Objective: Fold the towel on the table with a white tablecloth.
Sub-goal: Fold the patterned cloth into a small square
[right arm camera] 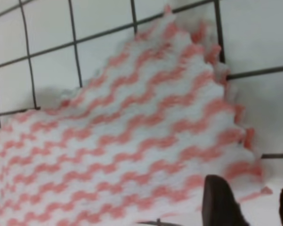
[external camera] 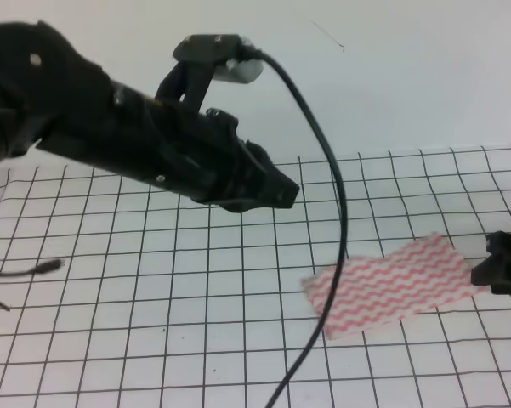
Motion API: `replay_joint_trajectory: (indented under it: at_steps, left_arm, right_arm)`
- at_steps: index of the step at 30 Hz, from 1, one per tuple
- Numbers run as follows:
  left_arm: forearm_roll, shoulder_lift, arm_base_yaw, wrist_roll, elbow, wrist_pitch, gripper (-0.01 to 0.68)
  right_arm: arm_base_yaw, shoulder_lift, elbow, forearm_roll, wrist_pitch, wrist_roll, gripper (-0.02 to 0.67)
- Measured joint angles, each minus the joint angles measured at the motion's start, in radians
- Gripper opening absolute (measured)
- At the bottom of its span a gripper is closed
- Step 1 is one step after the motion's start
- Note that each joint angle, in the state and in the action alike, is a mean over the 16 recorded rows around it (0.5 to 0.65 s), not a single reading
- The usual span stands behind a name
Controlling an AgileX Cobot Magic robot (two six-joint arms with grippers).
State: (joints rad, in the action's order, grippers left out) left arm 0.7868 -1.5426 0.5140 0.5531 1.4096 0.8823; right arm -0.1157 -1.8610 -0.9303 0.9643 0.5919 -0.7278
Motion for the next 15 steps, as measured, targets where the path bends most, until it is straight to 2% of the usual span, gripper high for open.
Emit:
replay_joint_trajectory:
  at_steps: [6,15]
  left_arm:
    - [0.018,0.012,0.000,0.028,-0.060,-0.078,0.000]
    - [0.017,0.012,0.000,0.036,-0.067,-0.081,0.000]
  right_arm:
    - [0.000,-0.011,-0.002,0.017,-0.003,-0.011,0.281]
    - [0.001,-0.032,-0.003,0.055,0.001,-0.048,0.280]
